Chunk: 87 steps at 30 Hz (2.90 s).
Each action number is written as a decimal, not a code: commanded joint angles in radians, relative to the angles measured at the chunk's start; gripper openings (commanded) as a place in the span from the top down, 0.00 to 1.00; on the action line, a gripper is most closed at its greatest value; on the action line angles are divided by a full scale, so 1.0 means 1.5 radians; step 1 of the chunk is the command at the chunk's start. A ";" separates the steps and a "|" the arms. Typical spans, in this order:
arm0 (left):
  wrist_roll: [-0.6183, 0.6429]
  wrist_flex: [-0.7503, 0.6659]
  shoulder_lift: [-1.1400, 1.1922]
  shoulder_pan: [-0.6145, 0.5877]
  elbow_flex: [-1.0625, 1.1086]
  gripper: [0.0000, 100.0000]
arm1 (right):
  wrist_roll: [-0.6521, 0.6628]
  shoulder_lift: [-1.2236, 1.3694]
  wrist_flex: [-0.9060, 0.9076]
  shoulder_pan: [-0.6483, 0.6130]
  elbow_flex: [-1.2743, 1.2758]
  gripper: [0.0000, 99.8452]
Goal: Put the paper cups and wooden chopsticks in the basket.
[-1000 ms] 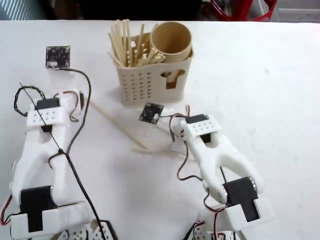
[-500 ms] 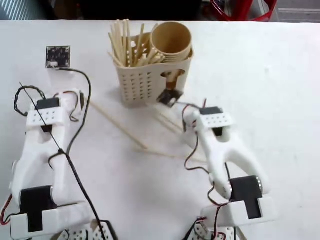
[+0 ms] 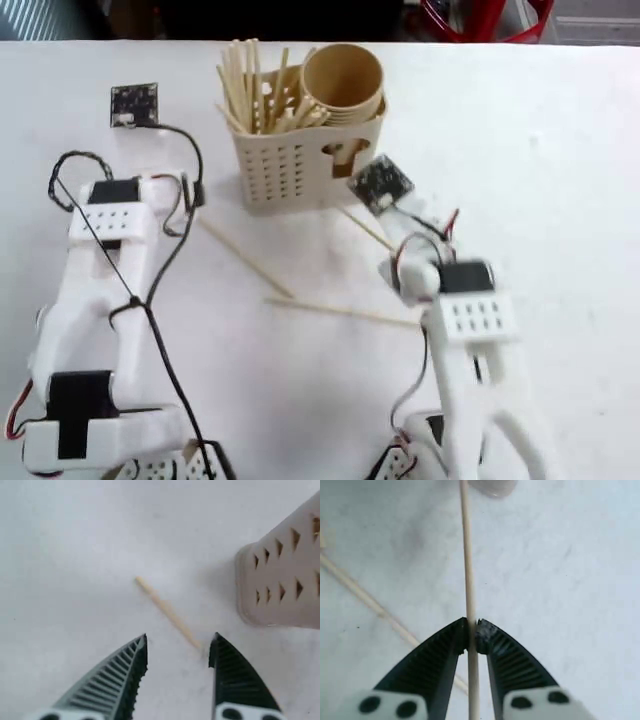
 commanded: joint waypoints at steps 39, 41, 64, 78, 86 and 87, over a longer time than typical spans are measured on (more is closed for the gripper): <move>0.053 0.223 0.282 -0.076 -0.365 0.98 | 0.030 -0.191 0.032 0.014 0.106 0.98; 0.037 0.222 0.236 -0.095 -0.367 0.98 | 0.029 -0.191 0.033 0.014 0.106 0.98; -0.167 -0.099 -0.096 0.267 -0.620 0.98 | -0.137 -0.385 0.048 0.054 0.118 0.98; -0.134 -0.155 0.092 0.234 -0.613 0.98 | -0.134 -0.385 0.043 0.053 0.132 0.98; -0.130 -0.123 0.110 0.209 -0.614 0.98 | -0.134 -0.385 0.046 0.053 0.132 0.98; -0.130 -0.123 0.110 0.209 -0.614 0.98 | -0.134 -0.385 0.046 0.053 0.132 0.98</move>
